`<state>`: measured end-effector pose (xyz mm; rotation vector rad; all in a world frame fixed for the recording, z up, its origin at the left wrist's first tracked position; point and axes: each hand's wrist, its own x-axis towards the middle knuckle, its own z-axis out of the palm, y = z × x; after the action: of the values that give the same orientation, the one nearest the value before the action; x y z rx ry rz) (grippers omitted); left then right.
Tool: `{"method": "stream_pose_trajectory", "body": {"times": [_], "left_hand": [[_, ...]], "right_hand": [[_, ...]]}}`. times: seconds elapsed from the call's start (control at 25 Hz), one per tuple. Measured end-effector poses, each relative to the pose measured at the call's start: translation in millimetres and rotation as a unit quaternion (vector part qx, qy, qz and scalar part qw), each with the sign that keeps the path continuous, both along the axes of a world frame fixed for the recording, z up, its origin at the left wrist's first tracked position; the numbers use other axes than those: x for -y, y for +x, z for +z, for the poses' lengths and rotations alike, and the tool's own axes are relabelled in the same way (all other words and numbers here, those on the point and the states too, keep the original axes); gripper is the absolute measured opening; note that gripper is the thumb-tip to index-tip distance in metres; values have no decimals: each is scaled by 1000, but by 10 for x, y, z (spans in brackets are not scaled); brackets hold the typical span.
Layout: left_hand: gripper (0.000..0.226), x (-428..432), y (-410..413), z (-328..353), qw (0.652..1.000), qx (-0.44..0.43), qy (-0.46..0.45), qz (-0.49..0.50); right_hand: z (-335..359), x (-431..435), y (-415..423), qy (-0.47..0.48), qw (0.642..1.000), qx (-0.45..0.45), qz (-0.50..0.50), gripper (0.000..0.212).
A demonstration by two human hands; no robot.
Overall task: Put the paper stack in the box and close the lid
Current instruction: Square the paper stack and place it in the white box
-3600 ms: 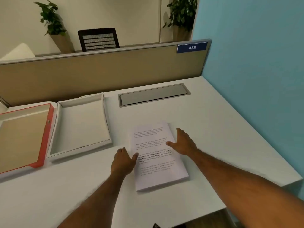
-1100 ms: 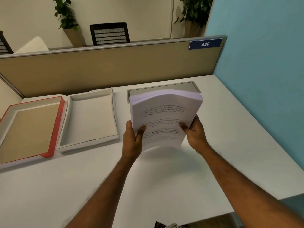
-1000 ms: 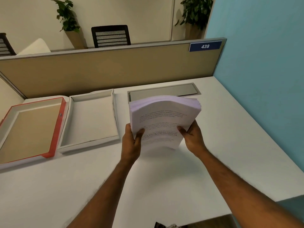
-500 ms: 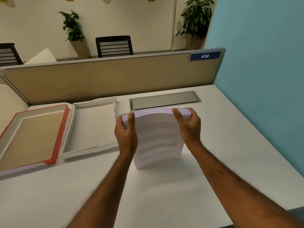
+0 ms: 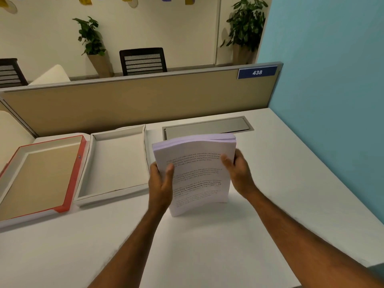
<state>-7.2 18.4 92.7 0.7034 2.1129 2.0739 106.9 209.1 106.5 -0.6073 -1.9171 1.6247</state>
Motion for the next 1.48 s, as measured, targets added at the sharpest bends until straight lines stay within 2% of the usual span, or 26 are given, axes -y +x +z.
{"method": "stream_pose_trajectory", "body": {"times": [0.08,0.2,0.28,0.48,0.64,0.76,0.92,1.2,1.48], "left_hand": [[23,65,35,-168,999,13,-36,-23],[23,-33,-8,-296,999,-8,-46,-10],[22,-17,97,-296,999,-28,-19,-21],[34,38,258,-364,999,-33,-21,-27],[32,73,189,-522,998,-39,-32,-47],[23,126,136,-677,996,-19,-73,-56],[15,67,25,-737,994,-7,-103,-28],[24,7,-283,-550,993,-16,-120,12],[19,176,-323,-656,974,24,-222,31]], "right_hand": [[-183,53,49,-8,999,52,7,32],[-296,79,-73,-17,999,42,-28,27],[-305,95,21,-10,999,14,-43,25],[-417,148,169,14,999,3,-31,24],[-538,100,224,32,999,23,-28,32],[-668,52,234,41,997,60,-6,32],[-643,-7,123,45,995,88,4,30],[-441,-129,-155,34,991,130,3,29],[-602,54,-210,18,982,189,9,31]]}}
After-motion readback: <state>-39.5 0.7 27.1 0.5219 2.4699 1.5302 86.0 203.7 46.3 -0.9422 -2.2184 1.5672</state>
